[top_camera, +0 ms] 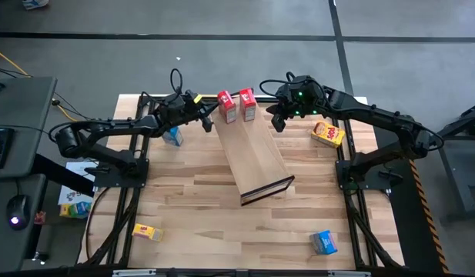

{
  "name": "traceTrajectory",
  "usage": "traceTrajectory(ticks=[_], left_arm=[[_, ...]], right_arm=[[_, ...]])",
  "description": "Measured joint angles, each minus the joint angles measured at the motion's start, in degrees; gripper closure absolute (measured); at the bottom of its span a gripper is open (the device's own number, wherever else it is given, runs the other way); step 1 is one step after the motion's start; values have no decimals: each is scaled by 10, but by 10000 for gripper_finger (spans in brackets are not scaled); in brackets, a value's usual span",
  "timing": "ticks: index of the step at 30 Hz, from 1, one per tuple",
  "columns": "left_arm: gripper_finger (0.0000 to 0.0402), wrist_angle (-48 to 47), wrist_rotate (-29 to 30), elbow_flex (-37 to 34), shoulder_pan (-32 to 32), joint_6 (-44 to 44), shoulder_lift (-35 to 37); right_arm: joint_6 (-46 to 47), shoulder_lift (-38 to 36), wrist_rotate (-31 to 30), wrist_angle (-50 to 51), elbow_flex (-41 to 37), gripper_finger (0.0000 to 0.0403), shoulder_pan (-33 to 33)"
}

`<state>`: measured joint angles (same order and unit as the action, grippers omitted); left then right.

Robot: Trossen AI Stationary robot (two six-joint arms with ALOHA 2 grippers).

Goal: Stack cereal on shelf
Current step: Put the red cereal box aligned with the other red cereal box on the shelf, then put the left blue cereal box on the shelf

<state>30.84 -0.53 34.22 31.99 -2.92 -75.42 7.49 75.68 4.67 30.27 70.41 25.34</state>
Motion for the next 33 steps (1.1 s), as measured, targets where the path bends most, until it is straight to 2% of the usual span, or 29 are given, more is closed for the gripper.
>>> traceTrajectory(ticks=[10,14,19,24,29,33], left_arm=[[402,2,-3,0,22,8,1],[401,-3,-4,0,40,21,36],[401,-83,-39,0,52,49,127],[402,-196,-80,-22,20,60,241],[401,-189,-68,-112,-40,32,356],[401,-174,-40,-171,-73,45,434]], right_arm=[[0,0,0,-1,0,403,0],[-17,0,0,0,0,403,1],[-42,-8,-1,30,0,403,6],[-48,-16,-1,85,0,403,5],[-40,-28,-5,124,0,403,-18],[-29,-43,-36,135,0,403,-49]])
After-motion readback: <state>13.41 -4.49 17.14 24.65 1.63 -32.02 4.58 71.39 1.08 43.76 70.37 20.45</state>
